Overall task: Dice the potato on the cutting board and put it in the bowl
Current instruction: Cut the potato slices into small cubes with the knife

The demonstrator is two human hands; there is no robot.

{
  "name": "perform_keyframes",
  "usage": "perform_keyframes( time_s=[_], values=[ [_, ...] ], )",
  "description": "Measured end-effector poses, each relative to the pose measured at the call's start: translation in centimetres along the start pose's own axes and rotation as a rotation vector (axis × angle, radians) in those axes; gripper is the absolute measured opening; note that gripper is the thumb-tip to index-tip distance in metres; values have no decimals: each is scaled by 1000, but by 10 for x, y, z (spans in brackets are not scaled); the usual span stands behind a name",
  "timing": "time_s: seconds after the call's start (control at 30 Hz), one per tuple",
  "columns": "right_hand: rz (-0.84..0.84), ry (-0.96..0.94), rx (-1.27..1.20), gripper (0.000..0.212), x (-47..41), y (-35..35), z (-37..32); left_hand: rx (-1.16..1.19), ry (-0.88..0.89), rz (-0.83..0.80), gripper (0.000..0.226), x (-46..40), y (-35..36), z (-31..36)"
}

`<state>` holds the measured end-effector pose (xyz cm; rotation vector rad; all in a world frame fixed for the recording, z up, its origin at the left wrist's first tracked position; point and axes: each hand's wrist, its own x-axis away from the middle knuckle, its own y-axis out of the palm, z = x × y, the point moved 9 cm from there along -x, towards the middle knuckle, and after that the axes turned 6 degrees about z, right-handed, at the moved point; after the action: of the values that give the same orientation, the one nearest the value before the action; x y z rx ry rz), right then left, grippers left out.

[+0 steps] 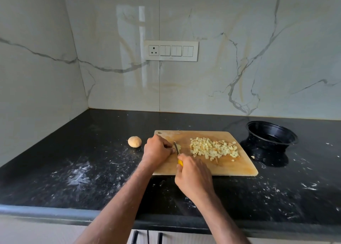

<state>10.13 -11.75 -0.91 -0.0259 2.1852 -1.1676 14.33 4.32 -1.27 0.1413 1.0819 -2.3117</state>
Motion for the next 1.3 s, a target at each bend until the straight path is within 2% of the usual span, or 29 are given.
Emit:
perform_keyframes(
  time_s=[0.3,0.4,0.53,0.67,0.83,1.03,1.3],
  values=[
    [-25,7,-46,34,38,-30,18,46,21,72,8,6,-4,-1],
    [7,-29,-69,31,35,-36,14,173,39,127,10,4,-11,-4],
    [-22,-127,29,37,22,-16,-1,304,-17,200,17,5,-20,-15],
    [-40,-62,89,41,8,-7,15,275,14,181,18,4,-18,-11],
    [62,59,118,36,2,-22,43,244,29,163,18,2,-13,-12],
    [-41,-61,109,35,-9,0,16,222,59,164,20,1,-11,-11],
    [58,163,162,26,-22,-25,60,191,72,137,22,3,-9,-8]
  ],
)
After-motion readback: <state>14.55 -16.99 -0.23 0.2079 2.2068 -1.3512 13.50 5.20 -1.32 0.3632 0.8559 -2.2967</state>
